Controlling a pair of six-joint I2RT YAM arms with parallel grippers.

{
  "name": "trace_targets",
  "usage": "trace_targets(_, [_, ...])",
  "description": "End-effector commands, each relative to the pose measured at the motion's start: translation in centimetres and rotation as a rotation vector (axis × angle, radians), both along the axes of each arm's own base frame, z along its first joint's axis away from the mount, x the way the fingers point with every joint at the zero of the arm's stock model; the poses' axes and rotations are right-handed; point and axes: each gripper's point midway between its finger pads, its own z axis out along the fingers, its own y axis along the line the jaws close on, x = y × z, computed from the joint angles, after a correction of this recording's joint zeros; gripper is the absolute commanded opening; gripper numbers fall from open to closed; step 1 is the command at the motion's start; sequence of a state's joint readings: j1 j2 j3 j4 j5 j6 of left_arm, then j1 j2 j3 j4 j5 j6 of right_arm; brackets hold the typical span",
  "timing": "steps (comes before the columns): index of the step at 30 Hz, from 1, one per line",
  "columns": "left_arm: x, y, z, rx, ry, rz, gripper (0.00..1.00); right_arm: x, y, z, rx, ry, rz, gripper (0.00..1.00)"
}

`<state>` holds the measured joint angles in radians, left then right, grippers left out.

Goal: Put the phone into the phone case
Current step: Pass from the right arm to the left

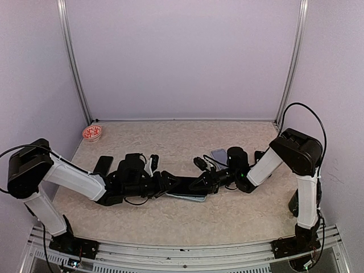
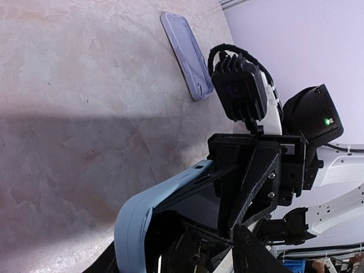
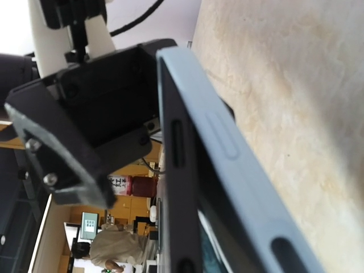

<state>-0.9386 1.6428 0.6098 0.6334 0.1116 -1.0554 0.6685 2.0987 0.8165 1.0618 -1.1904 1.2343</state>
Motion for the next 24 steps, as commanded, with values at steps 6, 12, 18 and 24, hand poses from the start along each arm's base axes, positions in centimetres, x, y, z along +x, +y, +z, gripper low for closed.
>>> trace_targets(6, [-1.6, -2.0, 5.1, -0.127, -0.096, -0.106, 0.39, 0.0, 0.9, 0.4, -0.024, -0.057, 0.003, 0.10])
trace_targets(12, [-1.7, -2.1, 5.7, -0.148, -0.109, -0.116, 0.23, 0.1, 1.0, 0.3, -0.034, -0.062, 0.006, 0.11])
trace_targets(18, [-1.8, -2.4, 6.6, -0.180, -0.124, -0.129, 0.10, 0.2, 1.0, 0.0, -0.048, -0.060, 0.004, 0.16])
trace_targets(24, [-2.0, -2.4, 6.8, -0.192, -0.128, -0.136, 0.00, 0.3, 0.9, 0.0, -0.070, -0.074, 0.008, 0.34])
